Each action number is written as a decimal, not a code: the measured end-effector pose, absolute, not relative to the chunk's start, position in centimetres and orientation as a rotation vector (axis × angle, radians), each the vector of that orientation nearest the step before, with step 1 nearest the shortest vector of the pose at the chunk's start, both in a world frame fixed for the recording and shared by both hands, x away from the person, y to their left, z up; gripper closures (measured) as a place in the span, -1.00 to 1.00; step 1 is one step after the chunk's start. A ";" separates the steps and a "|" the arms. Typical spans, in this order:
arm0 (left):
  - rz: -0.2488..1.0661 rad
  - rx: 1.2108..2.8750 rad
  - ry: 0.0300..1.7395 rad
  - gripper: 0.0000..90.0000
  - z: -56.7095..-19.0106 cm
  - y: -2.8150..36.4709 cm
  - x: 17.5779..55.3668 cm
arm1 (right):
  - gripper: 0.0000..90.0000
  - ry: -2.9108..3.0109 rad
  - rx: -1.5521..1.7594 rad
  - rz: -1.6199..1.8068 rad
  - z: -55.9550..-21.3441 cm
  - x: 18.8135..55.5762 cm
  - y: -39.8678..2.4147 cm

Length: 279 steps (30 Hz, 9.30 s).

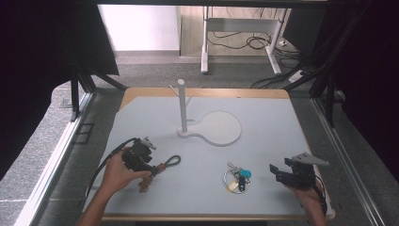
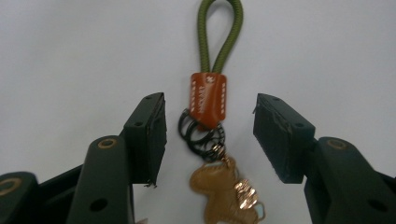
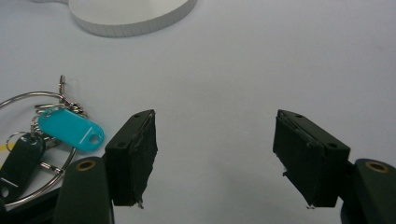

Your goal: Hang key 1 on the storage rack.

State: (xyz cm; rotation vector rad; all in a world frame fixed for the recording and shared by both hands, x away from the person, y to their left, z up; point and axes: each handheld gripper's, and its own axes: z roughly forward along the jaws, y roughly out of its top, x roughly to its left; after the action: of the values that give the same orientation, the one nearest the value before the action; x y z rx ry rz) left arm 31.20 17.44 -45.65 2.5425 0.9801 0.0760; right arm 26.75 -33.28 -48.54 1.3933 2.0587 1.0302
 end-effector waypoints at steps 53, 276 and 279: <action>0.063 2.637 0.881 0.48 -43.7 16.0 32.7 | -0.30 2.062 1.382 0.941 -48.7 26.5 -32.6; 0.117 2.348 0.929 -0.04 -42.9 20.5 33.6 | -0.11 2.391 1.046 0.936 -44.6 26.7 -29.3; 0.110 2.350 0.930 -0.03 -43.9 20.8 33.0 | -0.04 2.442 1.021 0.906 -44.3 27.0 -28.8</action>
State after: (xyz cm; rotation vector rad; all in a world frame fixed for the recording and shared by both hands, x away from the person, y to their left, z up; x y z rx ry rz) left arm 33.02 20.77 -43.87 2.3495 0.9300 0.1098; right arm 27.04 -28.85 -44.32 1.0208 2.4416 0.9060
